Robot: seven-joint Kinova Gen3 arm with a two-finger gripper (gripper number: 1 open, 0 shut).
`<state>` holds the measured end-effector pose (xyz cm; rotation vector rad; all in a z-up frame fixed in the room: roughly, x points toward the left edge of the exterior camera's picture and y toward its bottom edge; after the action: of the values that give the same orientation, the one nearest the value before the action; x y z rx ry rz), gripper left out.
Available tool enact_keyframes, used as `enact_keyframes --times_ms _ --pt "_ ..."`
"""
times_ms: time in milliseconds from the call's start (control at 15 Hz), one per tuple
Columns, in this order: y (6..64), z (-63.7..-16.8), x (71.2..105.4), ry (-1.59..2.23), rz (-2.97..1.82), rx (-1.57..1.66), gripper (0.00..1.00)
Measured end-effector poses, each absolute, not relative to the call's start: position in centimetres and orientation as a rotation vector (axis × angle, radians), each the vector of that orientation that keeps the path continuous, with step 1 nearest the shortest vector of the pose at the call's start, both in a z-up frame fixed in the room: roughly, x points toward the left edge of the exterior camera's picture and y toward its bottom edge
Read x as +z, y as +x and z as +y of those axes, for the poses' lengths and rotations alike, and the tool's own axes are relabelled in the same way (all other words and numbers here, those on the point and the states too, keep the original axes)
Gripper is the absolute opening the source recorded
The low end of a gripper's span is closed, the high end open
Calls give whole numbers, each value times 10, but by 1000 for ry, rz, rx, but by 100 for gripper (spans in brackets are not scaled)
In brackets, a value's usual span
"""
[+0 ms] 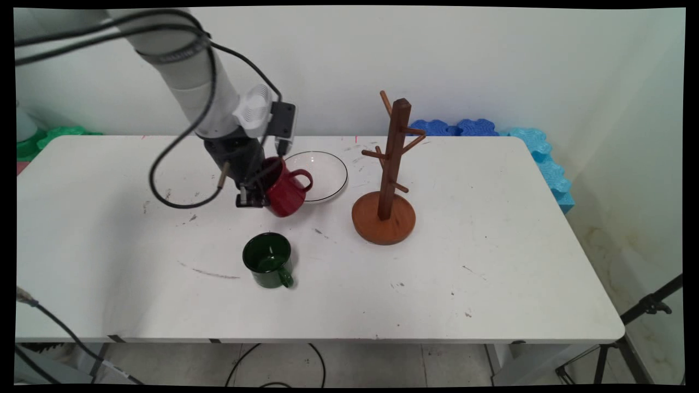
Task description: Place the picked object on the table
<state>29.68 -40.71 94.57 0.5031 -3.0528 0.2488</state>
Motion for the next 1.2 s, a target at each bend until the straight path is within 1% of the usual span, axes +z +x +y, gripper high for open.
enact_keyframes --times_ms 533,1200 --pt "268 -427 916 605 -3092 153 0" --pt "249 -436 890 627 -3093 99 0"
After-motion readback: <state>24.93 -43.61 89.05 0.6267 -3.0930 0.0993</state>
